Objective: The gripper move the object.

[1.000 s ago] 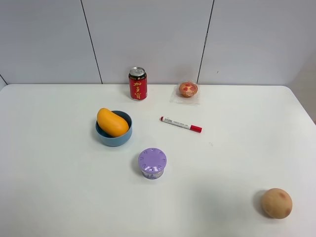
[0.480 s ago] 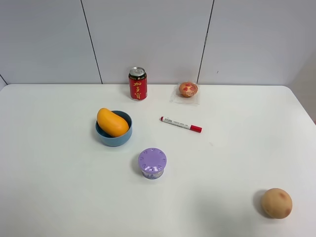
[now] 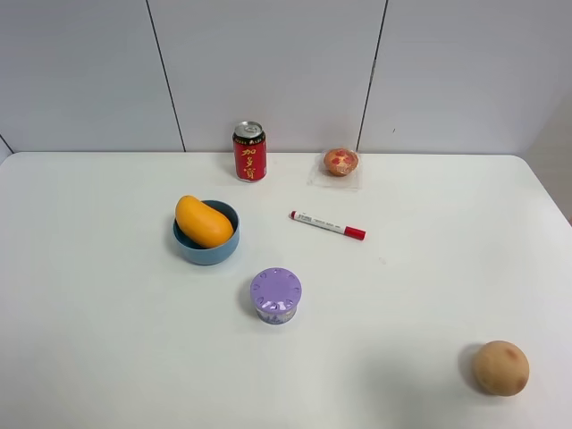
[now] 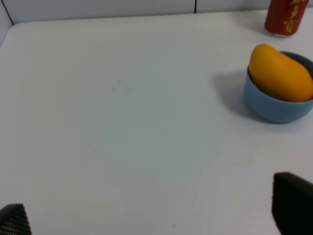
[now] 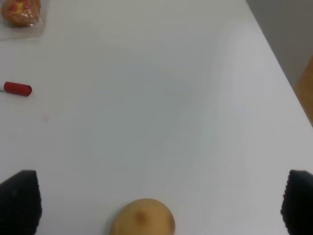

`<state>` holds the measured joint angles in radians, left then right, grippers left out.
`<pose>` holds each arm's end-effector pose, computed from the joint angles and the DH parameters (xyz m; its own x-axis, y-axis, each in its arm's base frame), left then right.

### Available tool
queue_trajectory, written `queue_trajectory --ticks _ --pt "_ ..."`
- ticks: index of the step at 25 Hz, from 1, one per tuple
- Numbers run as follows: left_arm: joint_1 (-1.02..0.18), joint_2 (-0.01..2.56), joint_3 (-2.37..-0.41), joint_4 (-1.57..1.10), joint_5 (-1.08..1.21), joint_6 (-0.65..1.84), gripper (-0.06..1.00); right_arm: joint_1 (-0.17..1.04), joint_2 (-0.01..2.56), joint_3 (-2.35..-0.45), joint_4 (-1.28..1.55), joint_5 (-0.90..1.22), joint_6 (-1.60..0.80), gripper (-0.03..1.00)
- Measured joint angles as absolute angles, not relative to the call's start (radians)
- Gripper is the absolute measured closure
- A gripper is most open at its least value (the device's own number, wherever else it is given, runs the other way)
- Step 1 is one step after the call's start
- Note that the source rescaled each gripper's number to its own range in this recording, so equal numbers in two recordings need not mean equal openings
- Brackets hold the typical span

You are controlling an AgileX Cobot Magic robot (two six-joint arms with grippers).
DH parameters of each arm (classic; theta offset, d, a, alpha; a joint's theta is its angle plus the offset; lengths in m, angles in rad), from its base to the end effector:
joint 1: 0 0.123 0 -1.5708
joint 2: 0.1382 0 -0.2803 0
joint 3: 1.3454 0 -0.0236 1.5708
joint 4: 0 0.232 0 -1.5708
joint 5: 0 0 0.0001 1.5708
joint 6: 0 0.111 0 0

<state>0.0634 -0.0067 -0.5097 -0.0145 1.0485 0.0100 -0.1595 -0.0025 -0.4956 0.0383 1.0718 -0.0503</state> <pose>0.0000 -0.0014 0.2630 -0.4296 -0.0245 -0.9027 -0.0508 0.9987 -0.0029 0.0012 0.0036 0.2568 -0.4652 0.0425 -0.8842 0.1146 0.9933 -0.0126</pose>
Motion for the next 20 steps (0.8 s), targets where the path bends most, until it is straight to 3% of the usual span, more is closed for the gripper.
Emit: queue_trajectory --ticks 20 --pt "0.063 -0.007 -0.510 -0.015 1.048 0.010 -0.06 -0.160 -0.003 -0.496 0.026 1.067 -0.028 -0.03"
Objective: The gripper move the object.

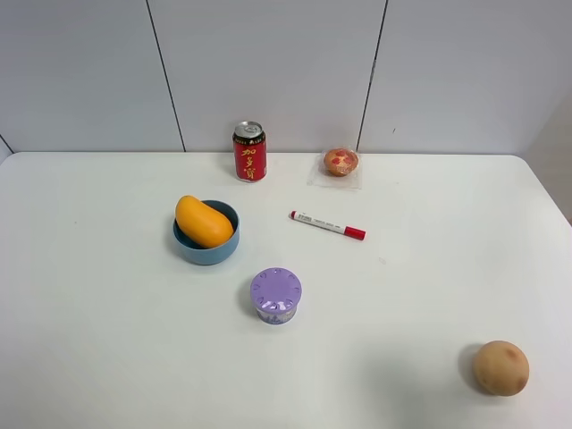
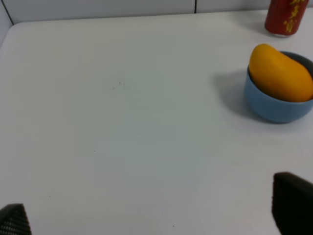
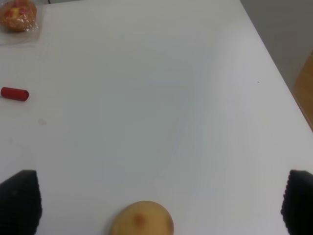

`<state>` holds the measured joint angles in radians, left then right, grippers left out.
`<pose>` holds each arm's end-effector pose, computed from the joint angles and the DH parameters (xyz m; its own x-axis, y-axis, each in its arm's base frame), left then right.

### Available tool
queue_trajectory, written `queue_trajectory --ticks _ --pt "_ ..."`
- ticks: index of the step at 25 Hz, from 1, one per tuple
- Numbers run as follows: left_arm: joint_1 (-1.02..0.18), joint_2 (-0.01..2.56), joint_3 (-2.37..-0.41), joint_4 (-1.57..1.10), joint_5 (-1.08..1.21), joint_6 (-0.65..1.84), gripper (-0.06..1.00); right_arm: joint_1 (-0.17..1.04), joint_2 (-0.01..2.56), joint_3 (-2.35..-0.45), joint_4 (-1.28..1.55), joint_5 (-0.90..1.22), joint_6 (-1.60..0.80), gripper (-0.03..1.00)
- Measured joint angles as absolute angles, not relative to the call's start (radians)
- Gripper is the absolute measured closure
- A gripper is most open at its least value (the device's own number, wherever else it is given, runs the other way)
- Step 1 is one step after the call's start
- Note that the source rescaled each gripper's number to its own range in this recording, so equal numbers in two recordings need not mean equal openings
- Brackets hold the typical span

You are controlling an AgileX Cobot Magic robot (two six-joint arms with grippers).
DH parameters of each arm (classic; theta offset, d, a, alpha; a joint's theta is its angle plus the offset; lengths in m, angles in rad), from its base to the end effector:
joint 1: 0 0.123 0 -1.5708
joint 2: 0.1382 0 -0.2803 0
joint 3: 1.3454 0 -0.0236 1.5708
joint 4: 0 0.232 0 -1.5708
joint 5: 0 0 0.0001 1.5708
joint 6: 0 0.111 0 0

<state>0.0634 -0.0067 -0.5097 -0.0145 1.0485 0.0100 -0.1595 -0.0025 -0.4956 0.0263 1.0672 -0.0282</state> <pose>0.0000 -0.0014 0.2630 -0.4296 -0.0245 -0.9027 -0.0508 0.9987 -0.0029 0.0013 0.0024 0.2573 -0.4596 0.0582 -0.8862 0.1315 0.9913 -0.0031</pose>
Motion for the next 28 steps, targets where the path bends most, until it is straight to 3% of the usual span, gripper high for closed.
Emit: queue_trajectory --ticks 28 --pt "0.063 -0.007 -0.510 -0.015 1.048 0.010 -0.06 -0.160 -0.003 -0.496 0.025 1.067 -0.028 -0.03"
